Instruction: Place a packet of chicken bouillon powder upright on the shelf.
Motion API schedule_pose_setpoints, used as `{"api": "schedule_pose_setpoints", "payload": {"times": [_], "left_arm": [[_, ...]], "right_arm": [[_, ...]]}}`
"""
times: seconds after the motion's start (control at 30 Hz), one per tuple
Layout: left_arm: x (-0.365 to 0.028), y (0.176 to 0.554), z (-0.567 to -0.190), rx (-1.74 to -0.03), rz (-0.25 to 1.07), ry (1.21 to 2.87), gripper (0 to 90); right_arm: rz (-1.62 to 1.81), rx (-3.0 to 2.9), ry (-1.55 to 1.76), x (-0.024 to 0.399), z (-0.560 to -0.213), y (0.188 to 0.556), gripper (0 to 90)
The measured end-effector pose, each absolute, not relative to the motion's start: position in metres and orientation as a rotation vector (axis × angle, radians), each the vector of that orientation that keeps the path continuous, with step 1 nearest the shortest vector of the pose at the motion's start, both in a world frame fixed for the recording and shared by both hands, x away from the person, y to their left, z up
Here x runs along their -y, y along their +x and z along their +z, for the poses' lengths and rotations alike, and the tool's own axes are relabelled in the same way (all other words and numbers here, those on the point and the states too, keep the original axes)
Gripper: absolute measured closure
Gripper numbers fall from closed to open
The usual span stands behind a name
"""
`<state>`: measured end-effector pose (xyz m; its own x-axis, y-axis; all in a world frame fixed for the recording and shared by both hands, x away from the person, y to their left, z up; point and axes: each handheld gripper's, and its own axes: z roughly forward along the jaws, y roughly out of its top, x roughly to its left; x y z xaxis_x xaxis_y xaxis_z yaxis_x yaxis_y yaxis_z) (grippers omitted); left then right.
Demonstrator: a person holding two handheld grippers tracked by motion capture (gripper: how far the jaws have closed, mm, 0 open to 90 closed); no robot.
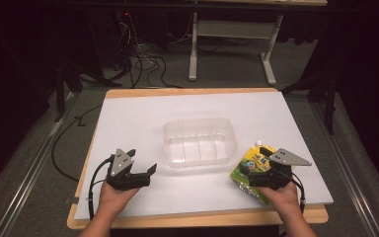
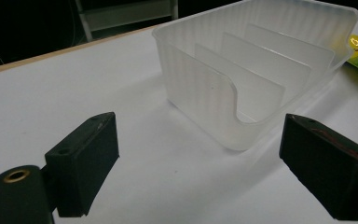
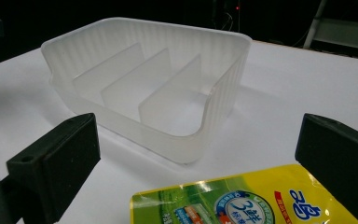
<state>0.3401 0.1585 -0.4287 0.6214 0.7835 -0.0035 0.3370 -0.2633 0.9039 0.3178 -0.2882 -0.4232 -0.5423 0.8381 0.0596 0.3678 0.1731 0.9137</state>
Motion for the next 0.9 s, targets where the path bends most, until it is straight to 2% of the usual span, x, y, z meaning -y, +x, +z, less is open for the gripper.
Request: {"api": "schedule_pose_setpoints", "payload": {"times": [0.9], "left_arm": [[-0.151,0.343,-0.435,-0.88,0.536,1.899,9.4]], "right_arm": [[1.352,-1.935,1.153,0.308,-0.42,0.317,0.3]]}}
